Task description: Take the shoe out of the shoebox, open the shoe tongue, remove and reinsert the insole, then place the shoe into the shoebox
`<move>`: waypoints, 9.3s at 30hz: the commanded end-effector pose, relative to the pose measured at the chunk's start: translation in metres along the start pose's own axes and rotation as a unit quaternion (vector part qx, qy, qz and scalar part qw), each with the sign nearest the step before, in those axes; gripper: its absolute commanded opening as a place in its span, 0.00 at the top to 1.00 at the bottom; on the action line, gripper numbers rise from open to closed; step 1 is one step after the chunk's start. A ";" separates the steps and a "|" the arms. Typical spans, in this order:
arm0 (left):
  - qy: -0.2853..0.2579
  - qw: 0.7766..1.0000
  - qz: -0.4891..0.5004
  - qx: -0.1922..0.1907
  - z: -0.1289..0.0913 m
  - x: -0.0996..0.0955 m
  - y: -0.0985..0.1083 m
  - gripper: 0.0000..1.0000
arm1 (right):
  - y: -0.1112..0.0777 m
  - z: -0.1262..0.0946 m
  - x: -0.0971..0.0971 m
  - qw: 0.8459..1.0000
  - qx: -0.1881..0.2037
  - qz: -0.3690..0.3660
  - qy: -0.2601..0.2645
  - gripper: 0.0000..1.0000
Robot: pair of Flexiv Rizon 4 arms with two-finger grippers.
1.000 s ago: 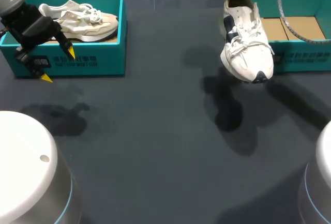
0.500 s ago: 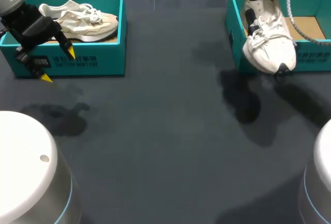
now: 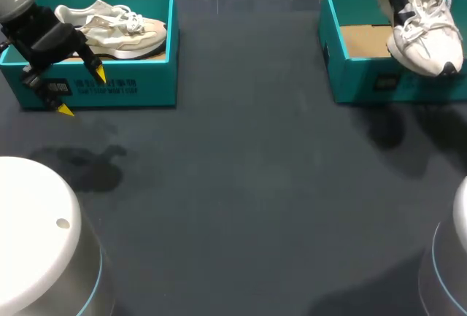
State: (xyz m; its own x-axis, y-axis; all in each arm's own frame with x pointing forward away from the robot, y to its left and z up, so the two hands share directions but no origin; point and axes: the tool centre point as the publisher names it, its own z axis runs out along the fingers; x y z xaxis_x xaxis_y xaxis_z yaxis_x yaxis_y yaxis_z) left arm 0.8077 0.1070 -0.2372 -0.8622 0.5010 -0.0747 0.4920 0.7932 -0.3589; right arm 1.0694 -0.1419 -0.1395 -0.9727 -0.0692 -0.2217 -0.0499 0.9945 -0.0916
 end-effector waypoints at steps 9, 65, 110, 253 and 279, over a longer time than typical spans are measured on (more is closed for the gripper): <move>0.000 1.000 0.000 -0.001 0.000 0.001 0.000 0.00 | -0.033 0.027 -0.043 1.000 0.020 -0.010 0.018 1.00; 0.000 1.000 0.000 -0.001 0.000 0.001 0.000 0.00 | -0.144 0.047 0.031 0.779 0.096 0.618 0.054 1.00; 0.000 1.000 0.000 -0.001 0.000 0.001 0.000 0.00 | -0.200 0.112 0.055 0.695 0.117 0.710 -0.008 1.00; 0.000 1.000 0.000 -0.001 0.000 0.001 0.000 0.00 | -0.168 0.169 0.100 0.690 0.109 0.715 0.021 0.00; 0.000 1.000 0.000 -0.001 0.000 0.001 0.000 0.00 | -0.129 0.073 0.100 0.700 0.121 0.704 0.005 0.00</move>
State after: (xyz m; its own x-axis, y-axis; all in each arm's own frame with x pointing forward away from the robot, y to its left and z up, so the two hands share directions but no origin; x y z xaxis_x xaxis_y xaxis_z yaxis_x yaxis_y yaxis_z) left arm 0.8077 0.1071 -0.2372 -0.8622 0.5010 -0.0747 0.4920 0.7932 -0.3589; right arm 1.0032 -0.2884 -0.2275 -0.0233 0.9704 -0.2405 0.9986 0.0341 0.0410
